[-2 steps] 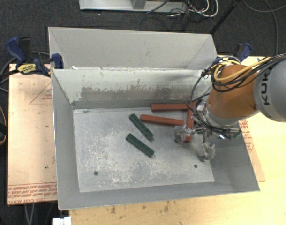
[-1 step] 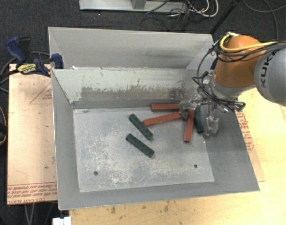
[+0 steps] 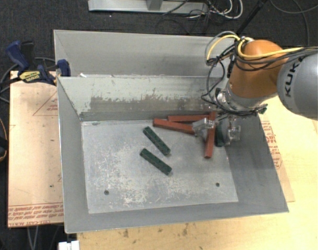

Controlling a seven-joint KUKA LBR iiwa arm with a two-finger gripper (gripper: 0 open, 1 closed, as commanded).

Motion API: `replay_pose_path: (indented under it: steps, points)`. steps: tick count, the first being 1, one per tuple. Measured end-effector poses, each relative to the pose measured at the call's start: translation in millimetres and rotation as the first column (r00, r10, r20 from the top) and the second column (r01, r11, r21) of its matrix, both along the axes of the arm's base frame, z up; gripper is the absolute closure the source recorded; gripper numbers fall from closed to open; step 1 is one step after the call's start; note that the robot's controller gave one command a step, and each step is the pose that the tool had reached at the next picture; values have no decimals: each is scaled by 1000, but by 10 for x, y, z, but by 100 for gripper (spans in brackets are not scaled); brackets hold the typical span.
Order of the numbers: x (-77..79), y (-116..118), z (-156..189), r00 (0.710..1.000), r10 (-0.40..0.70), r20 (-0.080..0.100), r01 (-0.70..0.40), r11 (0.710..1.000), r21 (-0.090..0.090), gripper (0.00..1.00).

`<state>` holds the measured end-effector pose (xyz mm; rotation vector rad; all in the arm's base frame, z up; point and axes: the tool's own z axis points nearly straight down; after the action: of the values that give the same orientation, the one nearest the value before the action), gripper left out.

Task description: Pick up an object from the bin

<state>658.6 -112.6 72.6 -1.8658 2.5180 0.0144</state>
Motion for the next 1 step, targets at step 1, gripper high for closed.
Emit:
replay_pose_path:
  steps: [1]
  points:
    - [6, -30, 0, 1000, -1, 6, 1, 1000, -3, 100]
